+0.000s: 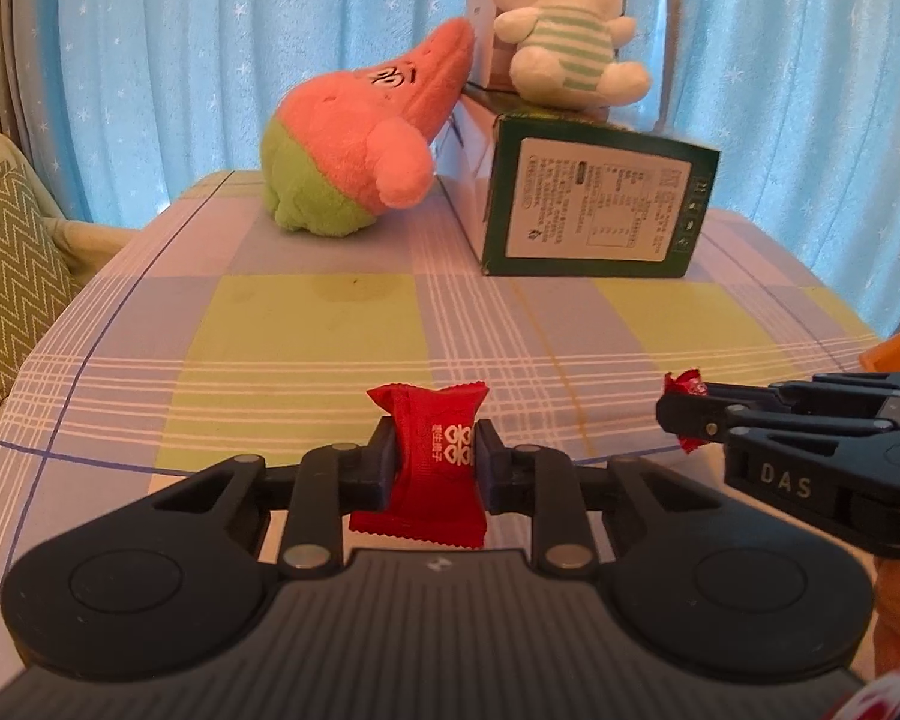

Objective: Organize snacks
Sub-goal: 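Carry both red candies over the orange tray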

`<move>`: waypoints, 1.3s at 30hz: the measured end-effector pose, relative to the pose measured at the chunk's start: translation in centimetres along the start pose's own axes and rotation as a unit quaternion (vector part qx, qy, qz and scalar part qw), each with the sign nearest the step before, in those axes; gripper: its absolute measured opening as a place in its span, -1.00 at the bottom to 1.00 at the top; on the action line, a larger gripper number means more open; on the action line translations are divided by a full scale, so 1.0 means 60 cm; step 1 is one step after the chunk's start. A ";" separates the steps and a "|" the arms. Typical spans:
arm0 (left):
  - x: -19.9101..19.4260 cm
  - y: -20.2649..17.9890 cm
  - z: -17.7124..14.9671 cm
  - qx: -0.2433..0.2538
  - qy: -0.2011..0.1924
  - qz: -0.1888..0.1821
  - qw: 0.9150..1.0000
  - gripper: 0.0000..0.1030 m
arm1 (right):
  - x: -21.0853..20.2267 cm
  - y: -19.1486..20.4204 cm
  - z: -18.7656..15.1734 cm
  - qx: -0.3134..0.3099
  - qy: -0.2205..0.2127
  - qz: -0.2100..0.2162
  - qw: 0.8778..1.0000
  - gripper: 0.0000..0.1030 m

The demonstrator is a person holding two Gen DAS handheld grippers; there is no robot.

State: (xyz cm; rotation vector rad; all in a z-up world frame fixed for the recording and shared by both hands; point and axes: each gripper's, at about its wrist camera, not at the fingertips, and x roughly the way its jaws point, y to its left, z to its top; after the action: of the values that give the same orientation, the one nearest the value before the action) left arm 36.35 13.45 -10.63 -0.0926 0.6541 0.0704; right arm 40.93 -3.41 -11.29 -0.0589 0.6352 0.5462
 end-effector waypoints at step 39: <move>-0.306 -0.188 -0.044 0.015 -0.024 -0.088 0.996 -0.55 | -0.403 -0.039 -0.069 0.073 -0.030 -0.092 0.993 -0.69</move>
State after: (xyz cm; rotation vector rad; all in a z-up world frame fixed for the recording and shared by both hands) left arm 21.27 1.29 -0.78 -0.1184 0.5959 -0.1059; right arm 23.65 -17.57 -0.93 0.0360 0.6028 0.3208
